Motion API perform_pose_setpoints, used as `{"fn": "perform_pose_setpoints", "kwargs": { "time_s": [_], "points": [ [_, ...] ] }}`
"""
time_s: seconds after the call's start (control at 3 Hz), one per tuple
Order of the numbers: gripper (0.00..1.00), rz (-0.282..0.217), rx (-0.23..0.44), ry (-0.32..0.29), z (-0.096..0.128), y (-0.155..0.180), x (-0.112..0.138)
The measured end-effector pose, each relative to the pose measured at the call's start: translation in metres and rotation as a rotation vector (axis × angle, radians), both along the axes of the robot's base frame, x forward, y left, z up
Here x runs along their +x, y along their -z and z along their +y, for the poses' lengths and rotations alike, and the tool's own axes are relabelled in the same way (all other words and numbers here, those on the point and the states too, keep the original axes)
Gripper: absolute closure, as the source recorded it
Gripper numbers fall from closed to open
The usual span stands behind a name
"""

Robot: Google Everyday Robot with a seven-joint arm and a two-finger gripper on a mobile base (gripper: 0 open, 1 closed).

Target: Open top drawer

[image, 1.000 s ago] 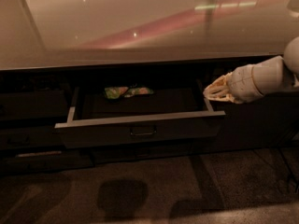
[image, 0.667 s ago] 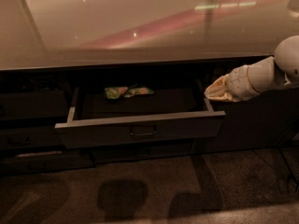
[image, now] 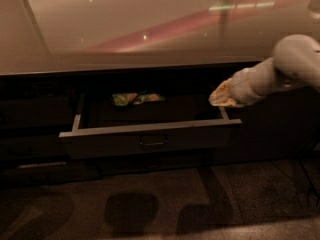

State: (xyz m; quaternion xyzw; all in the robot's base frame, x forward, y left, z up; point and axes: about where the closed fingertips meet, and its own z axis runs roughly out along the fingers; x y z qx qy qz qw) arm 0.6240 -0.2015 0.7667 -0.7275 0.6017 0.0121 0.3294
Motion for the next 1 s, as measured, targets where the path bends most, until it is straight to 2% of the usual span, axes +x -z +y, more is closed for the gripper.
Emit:
{"fn": "perform_pose_setpoints", "kwargs": {
  "time_s": [0.33,1.0],
  "points": [
    [1.0,-0.033,-0.134,-0.067,0.055,0.0005,0.0005],
    [1.0,-0.025,-0.156,-0.078,0.0552,0.0079,-0.0016]
  ]
}}
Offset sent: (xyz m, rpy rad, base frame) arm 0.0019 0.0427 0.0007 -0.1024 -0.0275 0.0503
